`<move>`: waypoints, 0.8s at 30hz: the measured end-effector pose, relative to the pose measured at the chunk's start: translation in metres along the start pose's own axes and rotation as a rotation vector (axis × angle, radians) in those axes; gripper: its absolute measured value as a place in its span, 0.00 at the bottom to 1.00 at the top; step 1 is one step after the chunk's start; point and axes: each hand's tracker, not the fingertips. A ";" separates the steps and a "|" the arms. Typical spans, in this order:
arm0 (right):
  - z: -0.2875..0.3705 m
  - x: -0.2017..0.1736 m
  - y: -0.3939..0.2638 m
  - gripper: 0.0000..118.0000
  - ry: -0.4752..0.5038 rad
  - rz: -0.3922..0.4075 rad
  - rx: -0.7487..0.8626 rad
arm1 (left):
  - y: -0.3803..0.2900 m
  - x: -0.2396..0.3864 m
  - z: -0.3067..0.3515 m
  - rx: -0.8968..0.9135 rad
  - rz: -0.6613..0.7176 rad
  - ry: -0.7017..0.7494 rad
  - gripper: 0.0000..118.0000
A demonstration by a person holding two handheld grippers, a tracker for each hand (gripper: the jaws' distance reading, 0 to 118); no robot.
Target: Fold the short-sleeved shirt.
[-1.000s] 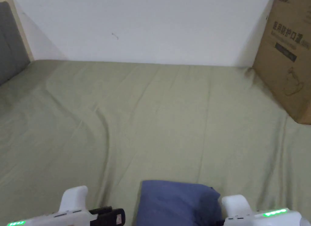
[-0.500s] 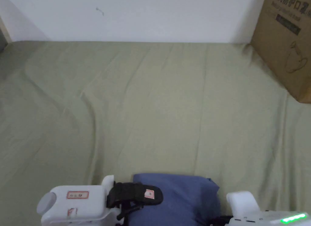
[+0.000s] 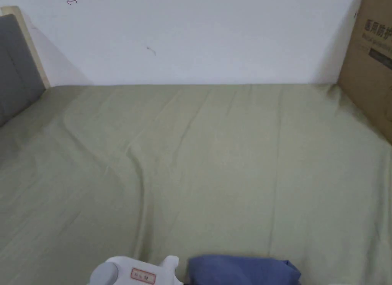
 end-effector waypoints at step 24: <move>0.005 -0.064 -0.004 0.00 -0.017 0.087 -0.028 | 0.081 -0.078 0.336 -0.024 -0.253 1.338 0.15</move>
